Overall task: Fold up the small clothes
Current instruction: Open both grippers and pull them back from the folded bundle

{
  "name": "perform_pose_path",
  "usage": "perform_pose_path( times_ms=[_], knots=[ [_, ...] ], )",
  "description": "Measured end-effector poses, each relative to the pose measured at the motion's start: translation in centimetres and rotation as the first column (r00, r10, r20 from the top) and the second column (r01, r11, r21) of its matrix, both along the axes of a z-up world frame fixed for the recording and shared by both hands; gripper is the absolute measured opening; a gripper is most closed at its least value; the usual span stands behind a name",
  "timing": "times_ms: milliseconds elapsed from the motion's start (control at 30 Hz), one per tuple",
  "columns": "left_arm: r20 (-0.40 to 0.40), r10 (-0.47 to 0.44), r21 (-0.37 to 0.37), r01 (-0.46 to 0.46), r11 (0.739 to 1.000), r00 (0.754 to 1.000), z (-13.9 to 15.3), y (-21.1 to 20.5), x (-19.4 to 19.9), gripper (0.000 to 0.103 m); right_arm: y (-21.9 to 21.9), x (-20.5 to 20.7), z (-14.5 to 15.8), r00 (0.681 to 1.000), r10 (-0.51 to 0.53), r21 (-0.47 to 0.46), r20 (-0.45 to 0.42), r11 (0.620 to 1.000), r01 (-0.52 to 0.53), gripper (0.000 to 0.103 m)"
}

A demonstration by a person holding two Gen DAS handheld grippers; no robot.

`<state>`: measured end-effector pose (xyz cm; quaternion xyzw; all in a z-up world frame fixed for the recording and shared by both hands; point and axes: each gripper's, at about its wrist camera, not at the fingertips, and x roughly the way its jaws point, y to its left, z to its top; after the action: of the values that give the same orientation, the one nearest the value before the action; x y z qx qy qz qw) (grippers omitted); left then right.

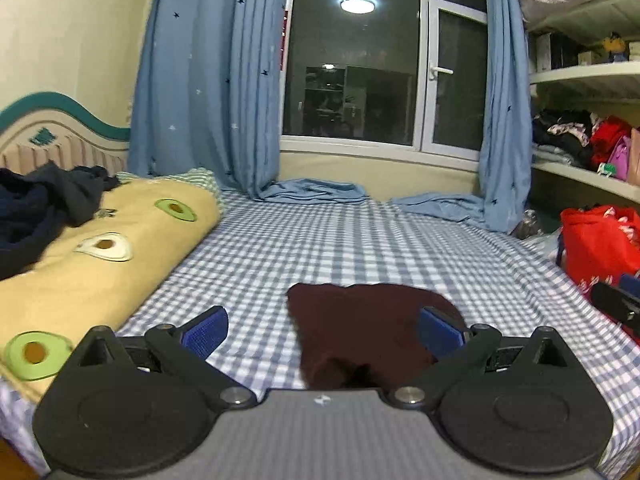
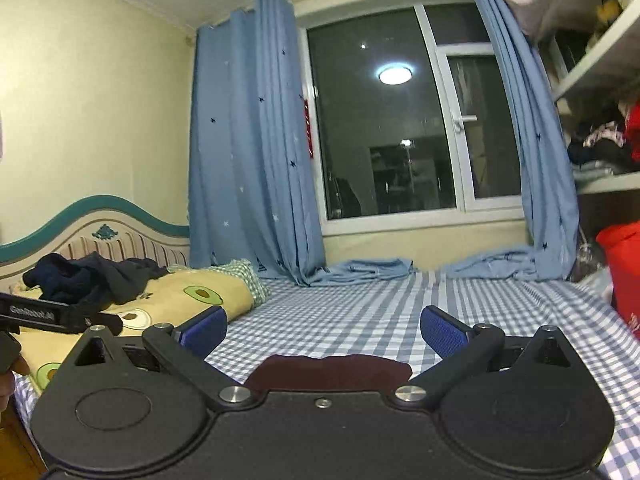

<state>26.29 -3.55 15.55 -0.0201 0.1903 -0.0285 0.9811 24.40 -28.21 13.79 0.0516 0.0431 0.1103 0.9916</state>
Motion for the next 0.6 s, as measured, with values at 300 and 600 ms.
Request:
perform_pose_path(
  times_ms=[300,600],
  knots=[
    [0.076,-0.015,0.005,0.015,1.0,0.997,-0.9,-1.2,-6.9,0.102,1.0,-7.7,-0.8,0.997,-0.064,-0.074,0.052,0.995,0.068,0.103],
    [0.125,-0.005,-0.061,0.013,0.998,0.992,-7.0,-1.7,-13.1,0.102,-0.7,-15.5,-4.5,0.984,-0.122,-0.001,0.127,0.992,0.123,0.103]
  ],
)
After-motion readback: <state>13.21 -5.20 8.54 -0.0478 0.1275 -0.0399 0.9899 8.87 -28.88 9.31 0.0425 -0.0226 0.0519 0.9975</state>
